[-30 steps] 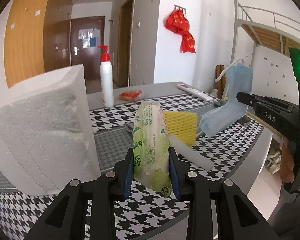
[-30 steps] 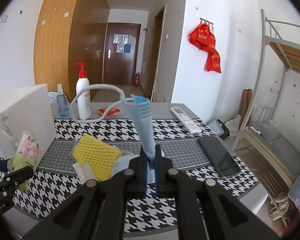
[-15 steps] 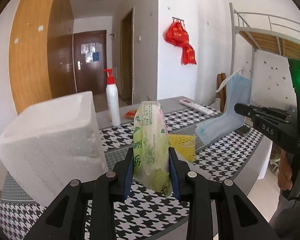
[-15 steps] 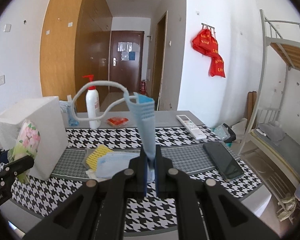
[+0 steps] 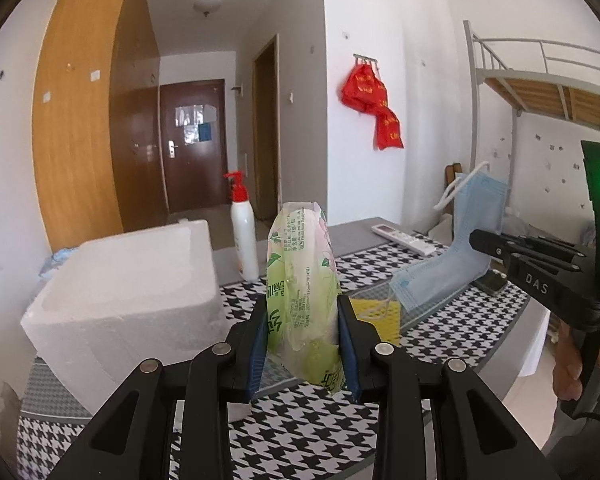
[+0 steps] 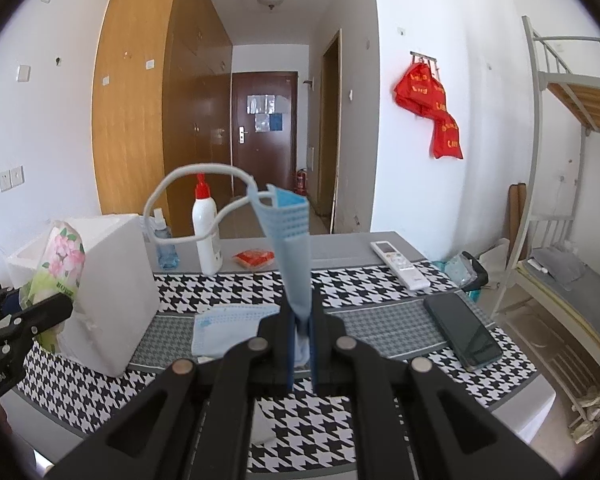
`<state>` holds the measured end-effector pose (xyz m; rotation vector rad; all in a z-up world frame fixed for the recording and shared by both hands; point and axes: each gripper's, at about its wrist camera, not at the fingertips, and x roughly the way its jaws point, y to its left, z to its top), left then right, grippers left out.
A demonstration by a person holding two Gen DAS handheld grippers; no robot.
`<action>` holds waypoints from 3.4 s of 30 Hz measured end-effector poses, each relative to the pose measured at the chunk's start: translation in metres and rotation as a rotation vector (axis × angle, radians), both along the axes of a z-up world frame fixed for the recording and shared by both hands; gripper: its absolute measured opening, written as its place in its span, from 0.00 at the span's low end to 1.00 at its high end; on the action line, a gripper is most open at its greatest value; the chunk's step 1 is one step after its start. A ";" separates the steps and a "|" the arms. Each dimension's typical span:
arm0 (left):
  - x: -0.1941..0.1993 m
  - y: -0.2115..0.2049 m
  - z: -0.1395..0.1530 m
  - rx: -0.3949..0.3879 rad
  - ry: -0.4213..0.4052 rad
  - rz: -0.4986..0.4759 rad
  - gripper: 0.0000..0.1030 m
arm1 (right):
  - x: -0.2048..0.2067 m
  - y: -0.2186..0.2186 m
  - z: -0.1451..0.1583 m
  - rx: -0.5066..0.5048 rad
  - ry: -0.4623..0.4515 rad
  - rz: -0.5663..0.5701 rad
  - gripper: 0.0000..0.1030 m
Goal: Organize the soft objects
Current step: 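Carry the tissue bag with the left gripper over the white foam box, then open the left gripper to drop the tissue bag into the box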
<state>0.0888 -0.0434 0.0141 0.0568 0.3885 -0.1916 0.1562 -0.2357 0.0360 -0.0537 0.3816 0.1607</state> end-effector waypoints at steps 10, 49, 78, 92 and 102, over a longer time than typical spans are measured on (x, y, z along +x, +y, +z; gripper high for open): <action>-0.004 0.011 0.014 -0.004 -0.039 0.037 0.33 | 0.000 0.008 0.012 0.018 -0.025 0.035 0.08; -0.006 0.058 0.046 -0.014 -0.086 0.231 0.33 | 0.005 0.059 0.040 0.084 -0.071 0.205 0.08; 0.047 0.098 0.038 -0.048 0.053 0.307 0.33 | 0.038 0.098 0.045 0.073 -0.049 0.275 0.08; 0.073 0.106 0.025 -0.045 0.126 0.306 0.38 | 0.047 0.111 0.044 0.057 -0.035 0.263 0.08; 0.064 0.118 0.031 -0.051 0.067 0.355 0.93 | 0.047 0.119 0.048 0.053 -0.040 0.265 0.08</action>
